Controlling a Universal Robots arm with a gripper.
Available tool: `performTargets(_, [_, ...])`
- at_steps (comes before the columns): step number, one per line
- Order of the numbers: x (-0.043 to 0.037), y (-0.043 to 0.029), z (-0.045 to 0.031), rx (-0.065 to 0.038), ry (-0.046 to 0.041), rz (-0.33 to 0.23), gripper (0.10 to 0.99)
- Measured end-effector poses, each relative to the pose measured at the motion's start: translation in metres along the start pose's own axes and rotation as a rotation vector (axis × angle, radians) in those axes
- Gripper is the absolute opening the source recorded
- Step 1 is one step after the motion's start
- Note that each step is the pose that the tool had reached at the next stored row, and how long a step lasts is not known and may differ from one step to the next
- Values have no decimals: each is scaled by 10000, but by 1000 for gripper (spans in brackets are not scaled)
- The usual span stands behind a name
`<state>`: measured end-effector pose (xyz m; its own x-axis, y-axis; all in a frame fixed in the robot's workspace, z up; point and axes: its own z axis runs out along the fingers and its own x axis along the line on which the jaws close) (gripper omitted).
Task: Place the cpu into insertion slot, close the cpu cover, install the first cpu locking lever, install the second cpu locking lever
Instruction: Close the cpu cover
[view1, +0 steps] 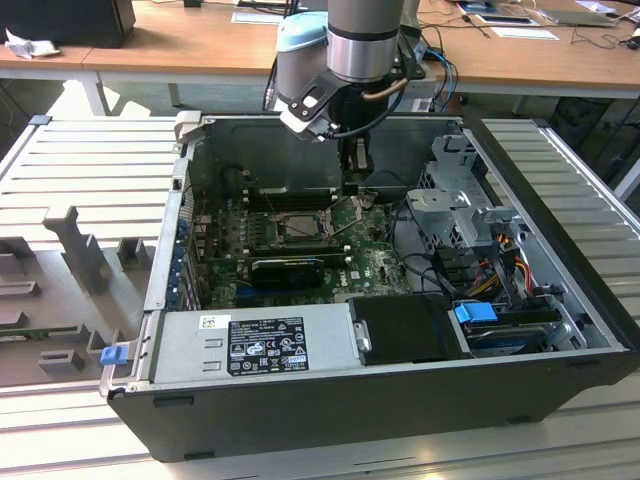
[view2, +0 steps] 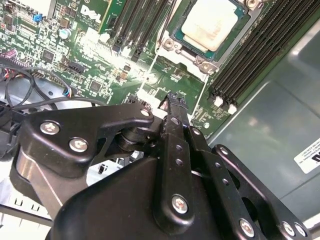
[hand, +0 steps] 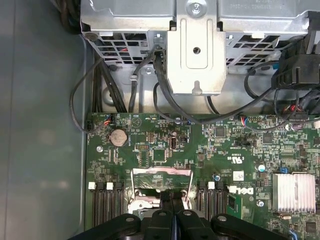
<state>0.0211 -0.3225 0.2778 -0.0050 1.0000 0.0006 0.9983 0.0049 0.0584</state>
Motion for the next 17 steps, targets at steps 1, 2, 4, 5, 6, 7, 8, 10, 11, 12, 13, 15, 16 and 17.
performTargets(1, [0,3,0,0,0,-1,106])
performTargets(2, [0,5,1,0,0,-2,106])
performTargets(4, [0,19,2,5,0,-2,106])
performTargets(5, [0,25,2,7,0,-2,106])
performTargets(6, [0,42,5,16,0,-2,106])
performTargets(7, [0,71,13,33,2,-4,106])
performTargets(8, [-1,116,33,50,1,-23,106])
performTargets(10, [3,194,100,70,3,-49,106])
performTargets(11, [3,223,125,78,4,-49,106])
performTargets(12, [3,244,139,80,4,-51,106])
performTargets(13, [5,264,158,81,4,-50,106])
performTargets(15, [11,303,183,88,4,-49,106])
performTargets(16, [13,325,197,95,4,-50,106])
performTargets(17, [17,349,219,99,4,-52,106])
